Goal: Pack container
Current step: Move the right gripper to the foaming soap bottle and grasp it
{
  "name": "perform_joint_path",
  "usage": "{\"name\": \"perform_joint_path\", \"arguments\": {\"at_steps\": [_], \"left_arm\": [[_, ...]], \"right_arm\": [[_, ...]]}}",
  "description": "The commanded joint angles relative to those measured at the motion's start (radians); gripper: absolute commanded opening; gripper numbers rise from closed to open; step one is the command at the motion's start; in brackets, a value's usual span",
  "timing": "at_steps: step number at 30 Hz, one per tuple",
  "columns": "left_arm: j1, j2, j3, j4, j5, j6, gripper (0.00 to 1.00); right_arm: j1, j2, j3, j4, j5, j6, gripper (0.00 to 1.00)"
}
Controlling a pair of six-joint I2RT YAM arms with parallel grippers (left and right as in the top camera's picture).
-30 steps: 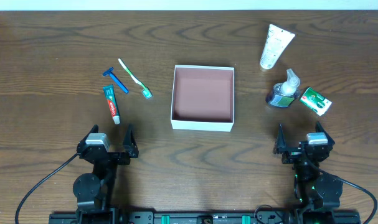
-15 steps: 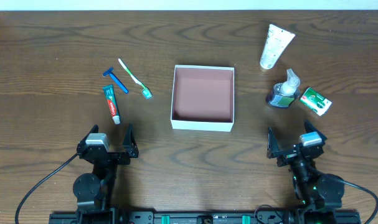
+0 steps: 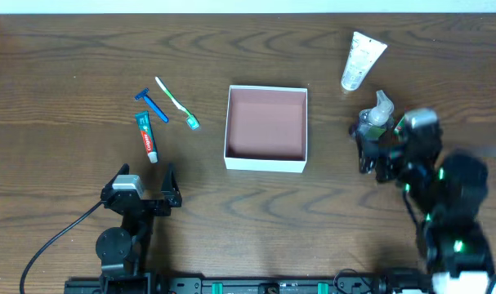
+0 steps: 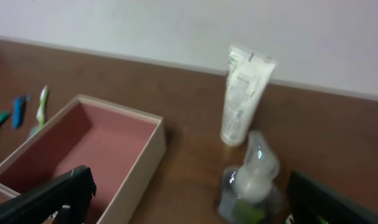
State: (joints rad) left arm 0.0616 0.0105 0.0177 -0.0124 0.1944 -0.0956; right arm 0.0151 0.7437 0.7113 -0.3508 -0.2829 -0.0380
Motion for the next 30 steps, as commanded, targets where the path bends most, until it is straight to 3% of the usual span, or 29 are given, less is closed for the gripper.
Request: {"name": "perform_joint_path", "arguments": {"at_steps": [1,5,9,14,19,25,30], "left_arm": [[0.001,-0.005,-0.014,-0.040,0.003,0.016,0.98],[0.001,-0.005,-0.014,-0.040,0.003,0.016,0.98],[0.001,-0.005,-0.014,-0.040,0.003,0.016,0.98],[0.001,-0.005,-0.014,-0.040,0.003,0.016,0.98],[0.001,-0.005,-0.014,-0.040,0.003,0.016,0.98],[0.001,-0.005,-0.014,-0.040,0.003,0.016,0.98],[0.001,-0.005,-0.014,-0.040,0.003,0.016,0.98]], "right_arm": [[-0.010,0.156,0.191,-0.135,-0.114,-0.071,0.99],[-0.010,0.304,0.347,-0.341,-0.131,-0.090,0.99],[-0.010,0.363,0.371,-0.406,-0.088,-0.091,0.99],[-0.011,0.390,0.371,-0.391,0.020,-0.095,0.99],[-0.012,0.454,0.371,-0.294,0.099,-0.262,0.95],[-0.025,0.609,0.371,-0.238,0.201,-0.201,0.85],[-0.043,0.701,0.371,-0.173,0.216,-0.130,0.88]]}}
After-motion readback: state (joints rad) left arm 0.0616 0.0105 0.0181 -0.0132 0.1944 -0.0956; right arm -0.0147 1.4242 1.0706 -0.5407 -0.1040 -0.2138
